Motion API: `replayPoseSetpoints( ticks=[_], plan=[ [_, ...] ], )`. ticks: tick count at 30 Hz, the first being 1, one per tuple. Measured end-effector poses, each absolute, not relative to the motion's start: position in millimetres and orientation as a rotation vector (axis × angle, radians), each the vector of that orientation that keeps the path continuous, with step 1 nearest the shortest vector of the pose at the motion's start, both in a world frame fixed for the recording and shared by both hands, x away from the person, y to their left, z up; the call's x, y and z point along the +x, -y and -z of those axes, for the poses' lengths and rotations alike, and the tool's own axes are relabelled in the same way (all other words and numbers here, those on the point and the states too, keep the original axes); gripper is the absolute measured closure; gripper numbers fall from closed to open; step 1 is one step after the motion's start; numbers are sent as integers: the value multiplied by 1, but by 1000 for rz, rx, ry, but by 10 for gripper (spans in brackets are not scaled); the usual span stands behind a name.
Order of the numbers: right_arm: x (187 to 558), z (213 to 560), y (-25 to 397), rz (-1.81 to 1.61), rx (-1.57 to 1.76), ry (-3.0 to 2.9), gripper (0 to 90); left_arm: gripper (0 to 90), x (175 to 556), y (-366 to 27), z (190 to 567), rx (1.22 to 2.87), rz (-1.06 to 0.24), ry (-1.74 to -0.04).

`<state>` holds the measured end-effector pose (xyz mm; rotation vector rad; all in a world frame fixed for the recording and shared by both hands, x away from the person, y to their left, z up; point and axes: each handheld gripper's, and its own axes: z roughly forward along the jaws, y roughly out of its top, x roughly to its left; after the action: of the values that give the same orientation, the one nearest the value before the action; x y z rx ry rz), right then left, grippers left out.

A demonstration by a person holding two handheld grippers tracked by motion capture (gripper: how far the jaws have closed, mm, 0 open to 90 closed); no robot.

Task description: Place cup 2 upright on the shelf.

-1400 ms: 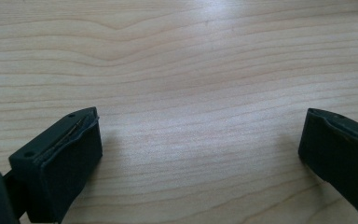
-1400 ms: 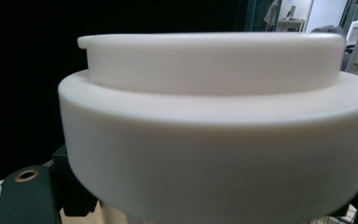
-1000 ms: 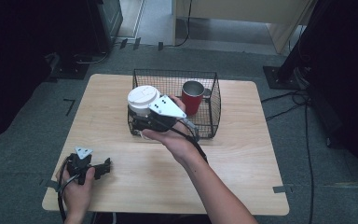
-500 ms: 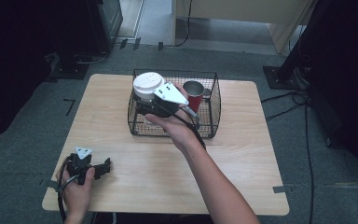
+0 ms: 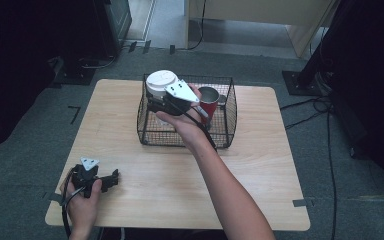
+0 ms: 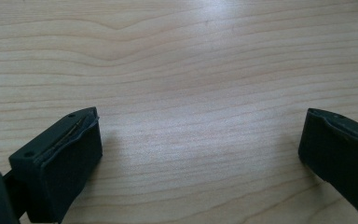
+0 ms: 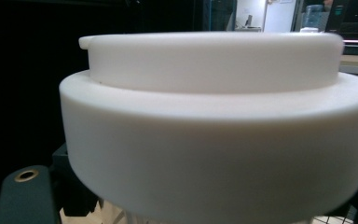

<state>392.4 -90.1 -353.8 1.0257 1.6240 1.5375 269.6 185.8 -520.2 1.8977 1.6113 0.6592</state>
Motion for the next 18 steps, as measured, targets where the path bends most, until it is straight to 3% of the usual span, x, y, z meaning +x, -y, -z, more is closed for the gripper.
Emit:
replayPoseSetpoints(
  ticks=[18],
  plan=[
    [434,388,83,-1490,1053,-1601,160,0,270,-186,520,1898,-658,-1611]
  ],
)
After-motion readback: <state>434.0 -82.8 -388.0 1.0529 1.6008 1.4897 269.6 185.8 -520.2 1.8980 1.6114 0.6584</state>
